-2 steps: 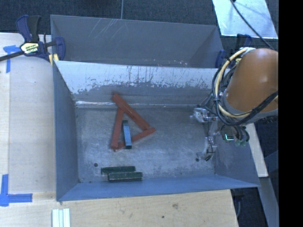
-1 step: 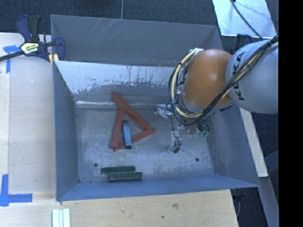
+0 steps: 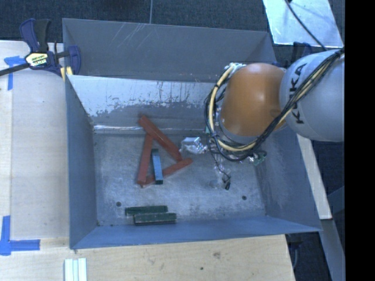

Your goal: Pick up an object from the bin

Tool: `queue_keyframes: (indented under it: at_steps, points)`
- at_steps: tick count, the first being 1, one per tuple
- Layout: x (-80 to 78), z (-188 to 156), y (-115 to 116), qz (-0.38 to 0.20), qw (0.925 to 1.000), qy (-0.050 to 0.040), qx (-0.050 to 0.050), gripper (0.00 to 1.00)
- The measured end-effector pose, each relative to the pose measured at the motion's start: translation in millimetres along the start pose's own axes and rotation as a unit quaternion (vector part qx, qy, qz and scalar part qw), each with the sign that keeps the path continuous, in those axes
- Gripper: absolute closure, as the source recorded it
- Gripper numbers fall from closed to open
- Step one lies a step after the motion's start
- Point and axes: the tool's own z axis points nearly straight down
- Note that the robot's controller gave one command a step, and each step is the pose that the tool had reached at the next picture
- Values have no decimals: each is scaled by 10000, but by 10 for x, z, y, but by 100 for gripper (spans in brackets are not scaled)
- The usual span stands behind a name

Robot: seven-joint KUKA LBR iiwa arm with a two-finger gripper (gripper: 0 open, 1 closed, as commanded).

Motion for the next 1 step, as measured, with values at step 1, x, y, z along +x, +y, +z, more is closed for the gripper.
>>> queue_keyframes:
  at_steps: [1]
  points:
    - [-386,371,-87,-123,9999,-20,9,0]
